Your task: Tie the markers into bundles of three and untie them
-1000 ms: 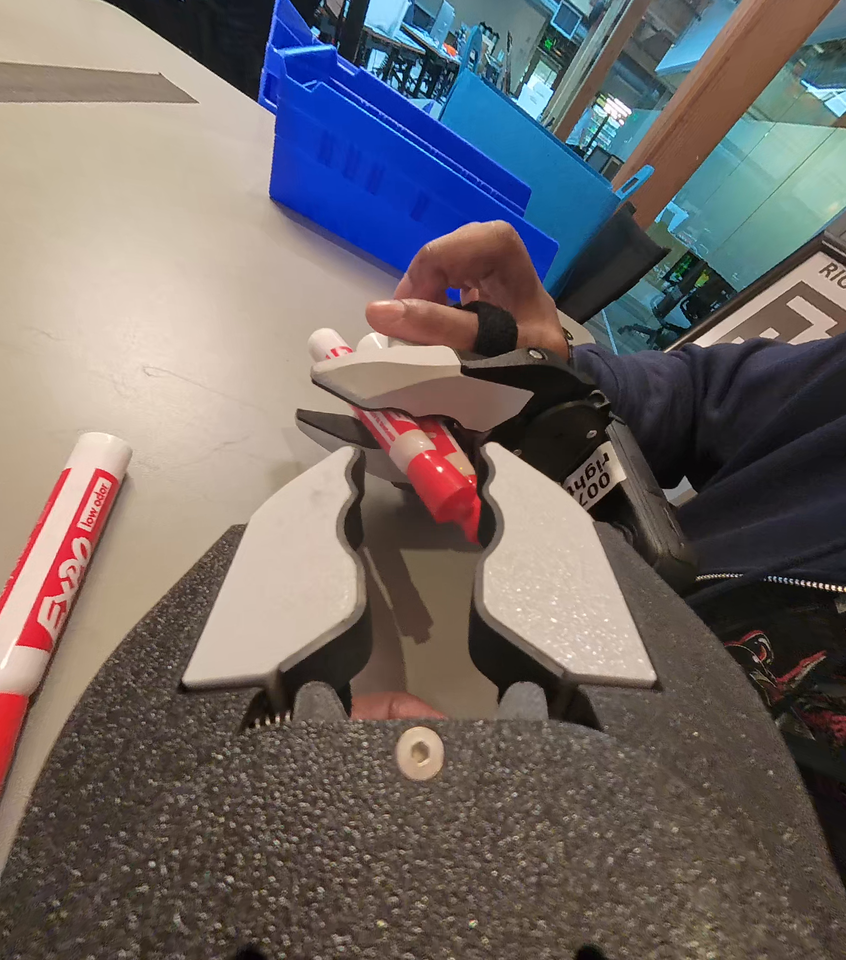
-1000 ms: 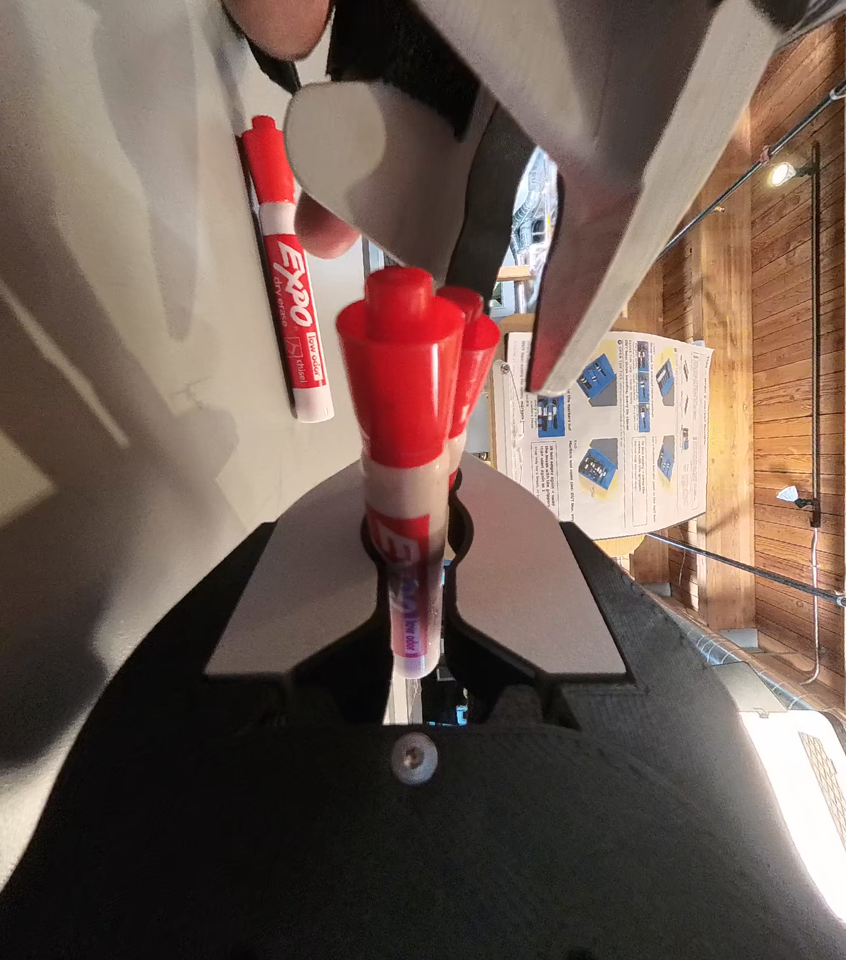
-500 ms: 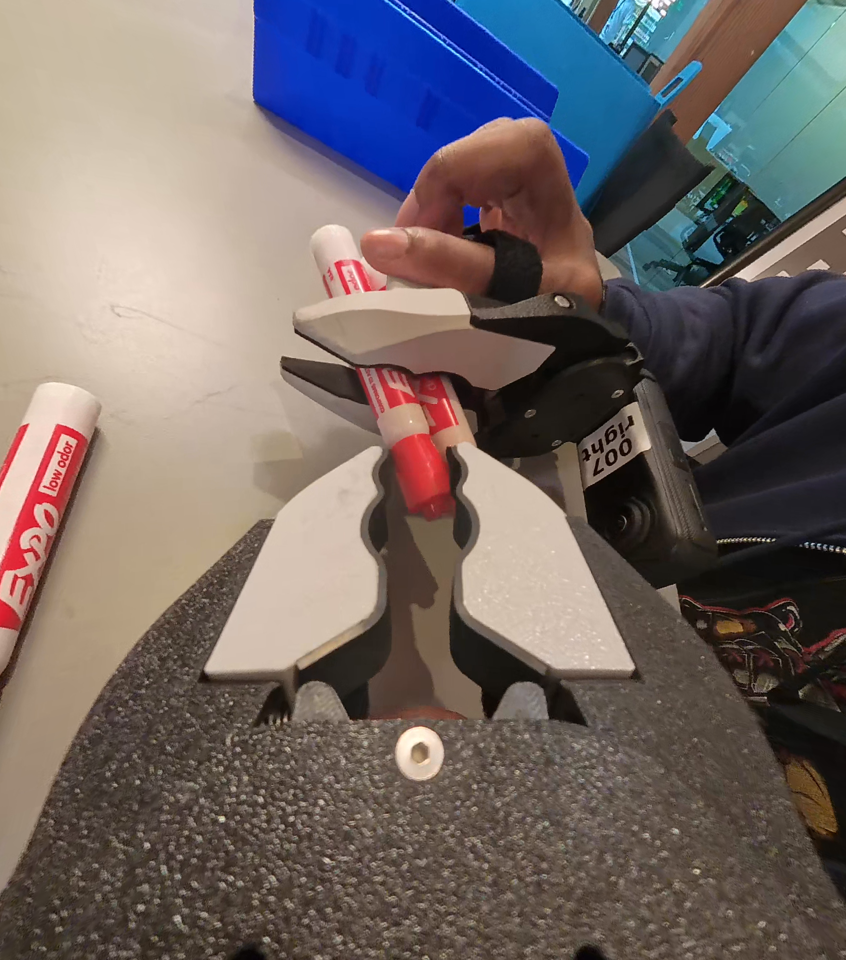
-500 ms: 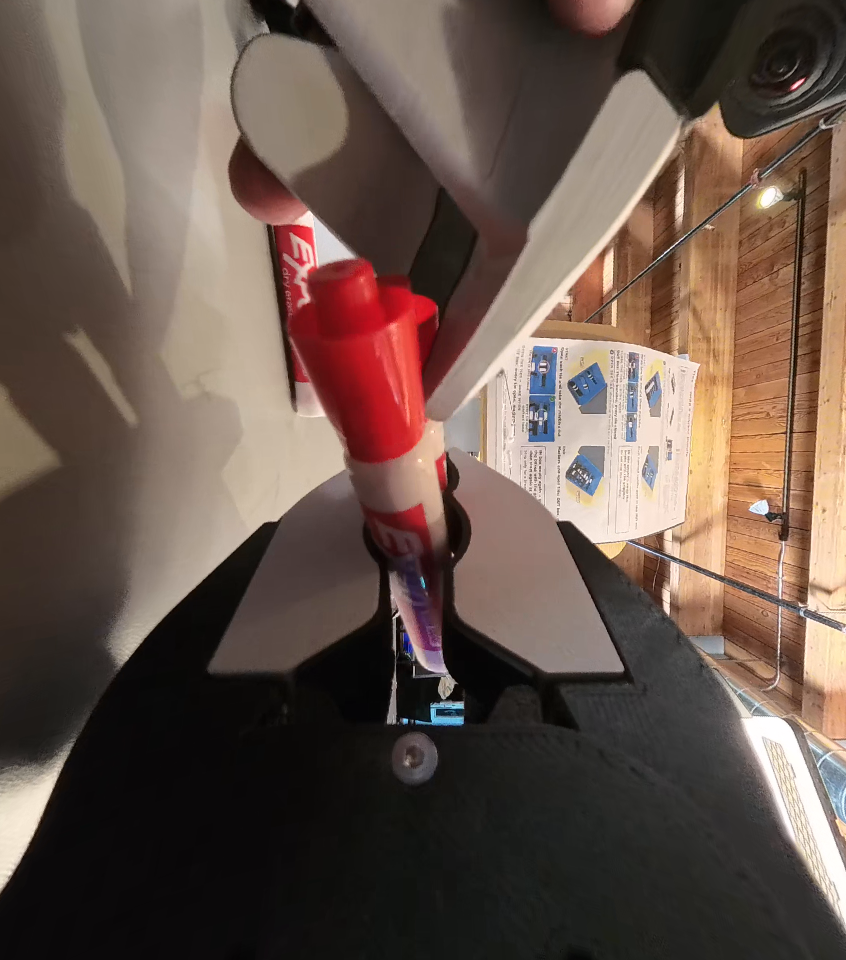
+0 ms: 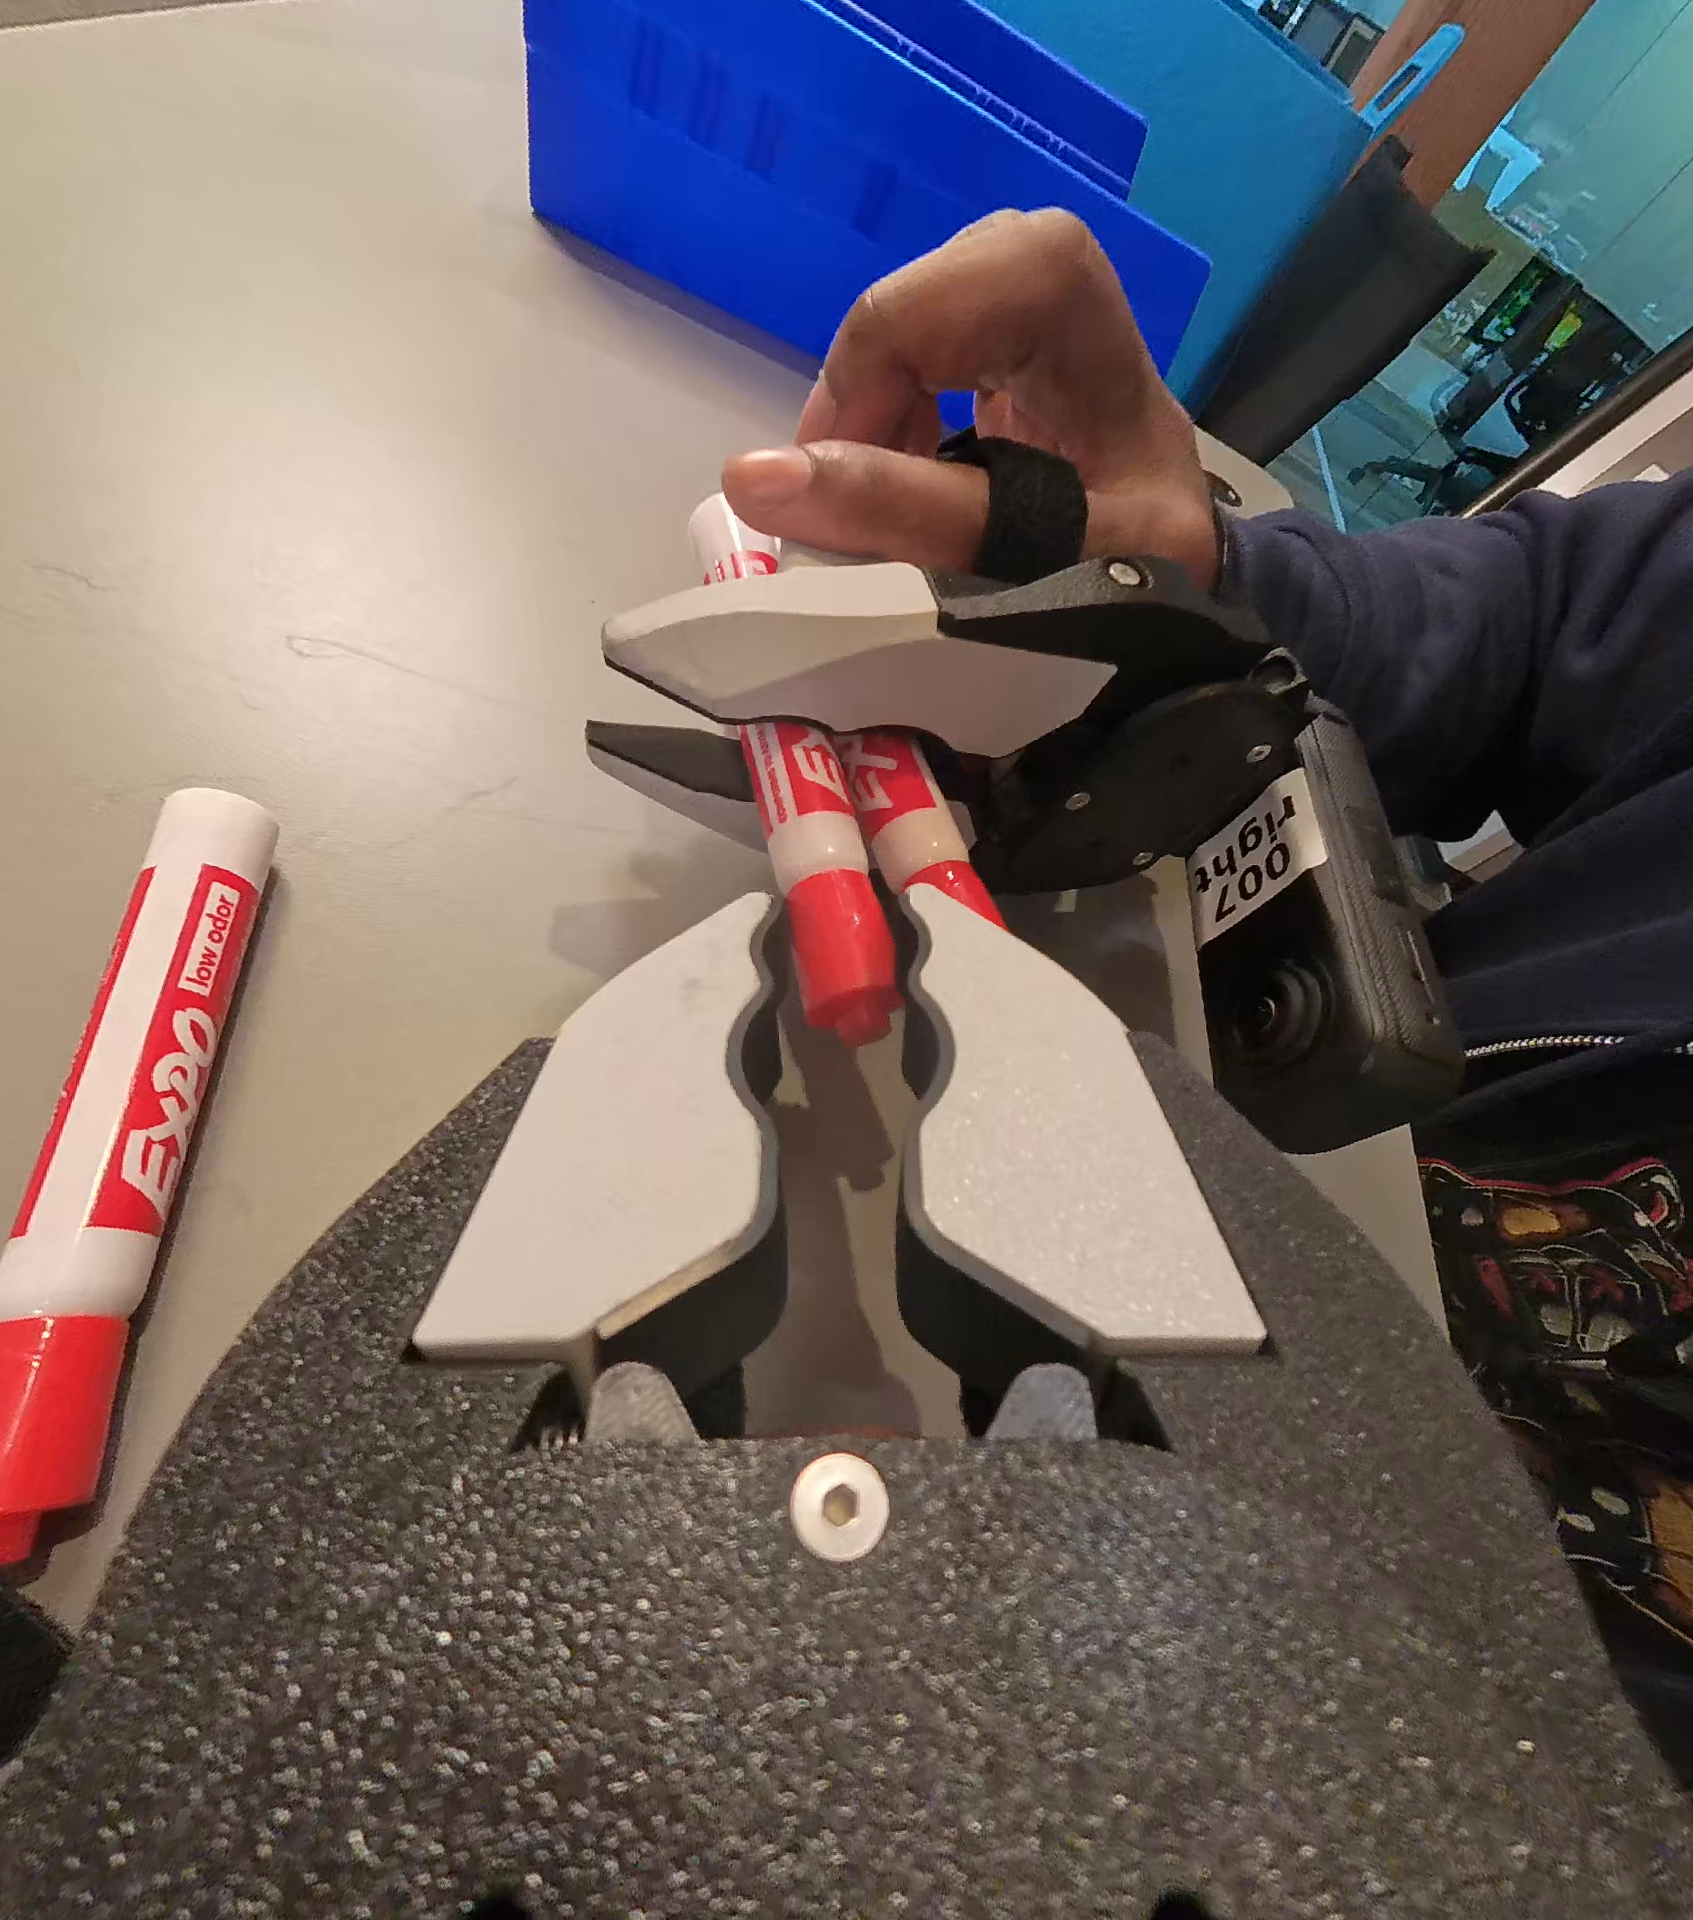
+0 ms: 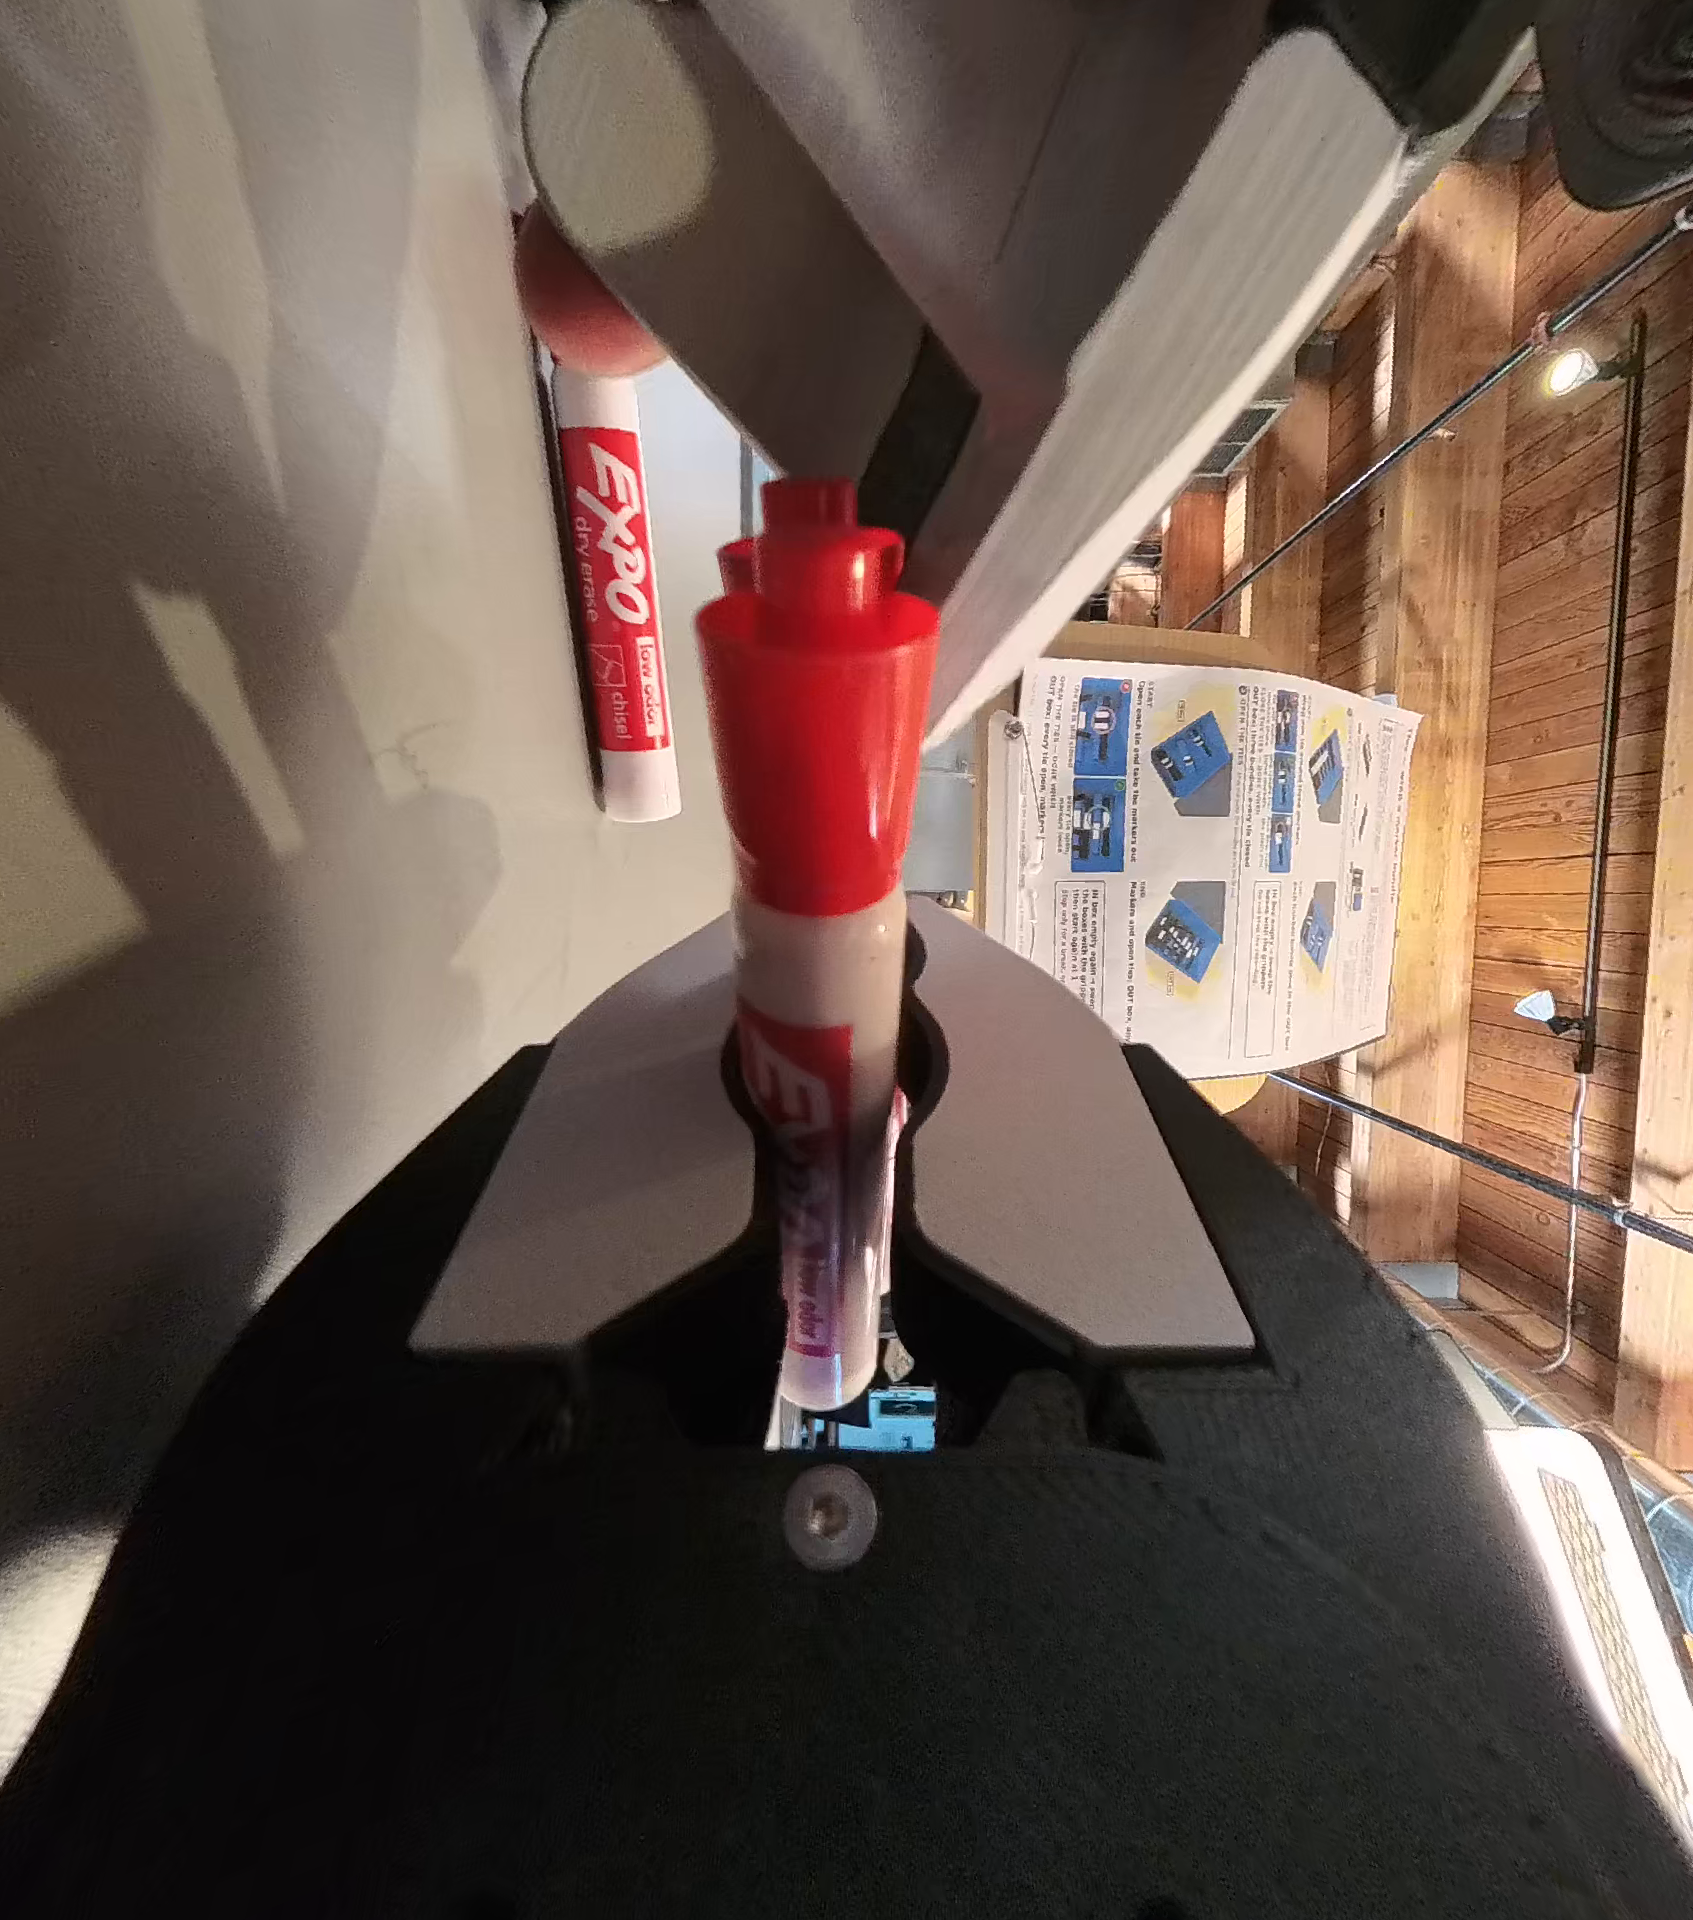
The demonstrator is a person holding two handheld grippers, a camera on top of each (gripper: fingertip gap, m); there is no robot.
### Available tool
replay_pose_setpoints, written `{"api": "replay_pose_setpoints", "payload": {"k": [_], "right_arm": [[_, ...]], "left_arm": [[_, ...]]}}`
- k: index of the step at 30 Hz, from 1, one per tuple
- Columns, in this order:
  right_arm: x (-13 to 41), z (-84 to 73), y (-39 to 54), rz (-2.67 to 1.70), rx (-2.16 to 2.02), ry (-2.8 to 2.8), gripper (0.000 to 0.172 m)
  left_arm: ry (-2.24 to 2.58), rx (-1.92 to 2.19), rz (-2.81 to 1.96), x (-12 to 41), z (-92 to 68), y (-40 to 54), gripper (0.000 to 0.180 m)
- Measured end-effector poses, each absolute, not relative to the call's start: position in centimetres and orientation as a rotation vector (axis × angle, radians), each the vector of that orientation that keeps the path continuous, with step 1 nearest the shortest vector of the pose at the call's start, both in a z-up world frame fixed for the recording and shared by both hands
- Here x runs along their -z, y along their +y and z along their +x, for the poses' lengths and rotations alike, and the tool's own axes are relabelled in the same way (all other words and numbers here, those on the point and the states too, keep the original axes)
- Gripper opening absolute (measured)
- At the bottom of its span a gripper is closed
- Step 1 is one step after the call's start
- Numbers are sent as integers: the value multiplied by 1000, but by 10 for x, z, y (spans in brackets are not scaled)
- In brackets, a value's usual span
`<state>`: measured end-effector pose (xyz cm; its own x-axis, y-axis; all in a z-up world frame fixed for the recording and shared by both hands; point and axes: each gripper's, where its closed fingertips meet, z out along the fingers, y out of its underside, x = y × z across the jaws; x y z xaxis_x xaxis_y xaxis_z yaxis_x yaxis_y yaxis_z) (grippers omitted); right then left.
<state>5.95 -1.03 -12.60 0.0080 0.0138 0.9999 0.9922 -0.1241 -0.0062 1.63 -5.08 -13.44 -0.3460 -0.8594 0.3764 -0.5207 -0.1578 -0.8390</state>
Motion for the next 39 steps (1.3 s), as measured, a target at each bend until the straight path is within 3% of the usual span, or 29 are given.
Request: {"api": "replay_pose_setpoints", "payload": {"k": [15,25,39], "right_arm": [[127,60,-9,-1325,1267,-1149,22],[126,60,-9,-1334,1258,-1141,25],[125,63,-8,-1363,1235,-1106,32]], "left_arm": [[1770,1524,-1554,127,15,-43,18],[1561,1844,-1696,122,19,-37,16],[1589,1676,-1549,116,22,-37,15]]}}
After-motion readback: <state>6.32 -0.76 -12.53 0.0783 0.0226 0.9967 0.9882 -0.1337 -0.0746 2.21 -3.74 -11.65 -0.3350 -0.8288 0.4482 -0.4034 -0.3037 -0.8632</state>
